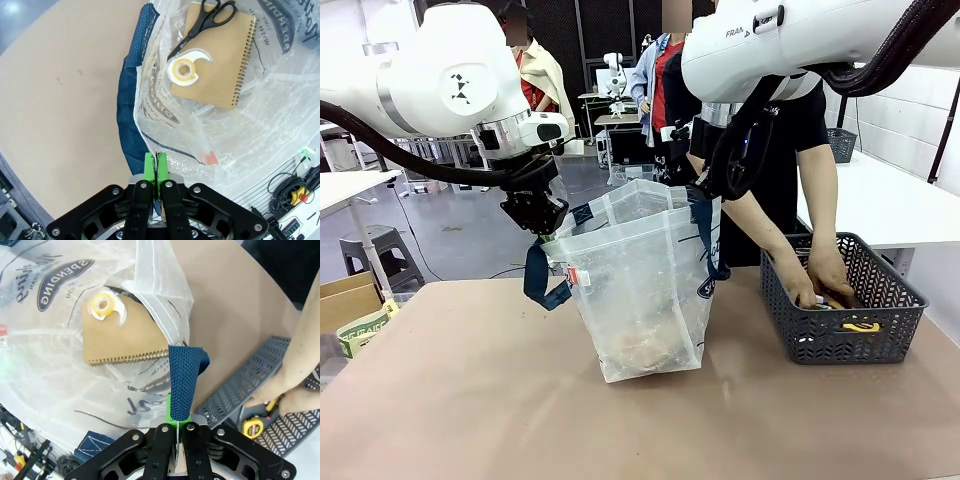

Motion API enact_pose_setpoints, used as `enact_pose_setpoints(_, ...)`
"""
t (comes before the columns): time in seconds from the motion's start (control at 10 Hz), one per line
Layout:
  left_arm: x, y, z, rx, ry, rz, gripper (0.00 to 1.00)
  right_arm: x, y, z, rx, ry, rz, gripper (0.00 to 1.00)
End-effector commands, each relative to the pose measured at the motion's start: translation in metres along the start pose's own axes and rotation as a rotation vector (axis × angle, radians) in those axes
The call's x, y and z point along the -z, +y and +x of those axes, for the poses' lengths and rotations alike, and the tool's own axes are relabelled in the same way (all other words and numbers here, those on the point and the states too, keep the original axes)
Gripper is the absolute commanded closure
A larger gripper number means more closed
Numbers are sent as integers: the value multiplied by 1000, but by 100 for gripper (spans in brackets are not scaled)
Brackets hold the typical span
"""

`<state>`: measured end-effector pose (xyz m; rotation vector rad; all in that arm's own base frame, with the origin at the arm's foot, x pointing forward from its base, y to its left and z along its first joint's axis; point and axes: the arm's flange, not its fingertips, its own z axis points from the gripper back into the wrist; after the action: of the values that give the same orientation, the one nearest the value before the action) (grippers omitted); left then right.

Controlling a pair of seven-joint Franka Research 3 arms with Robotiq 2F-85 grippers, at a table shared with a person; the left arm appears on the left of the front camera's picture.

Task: Transfer purchased items from the store into the shopping bag.
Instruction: Move the Reusable shopping bag to the right side of the table.

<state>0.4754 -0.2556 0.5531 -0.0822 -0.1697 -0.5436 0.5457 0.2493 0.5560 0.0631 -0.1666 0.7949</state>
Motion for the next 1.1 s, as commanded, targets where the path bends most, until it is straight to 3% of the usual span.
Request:
enact_pose_setpoints(0.0,0,1,-1,-11,1,6,100,-1,-1,-1,6,-1,-1,100)
enact_pose_setpoints(1.0,0,1,-1,-11,1,6,100,-1,-1,-1,6,-1,-1,100)
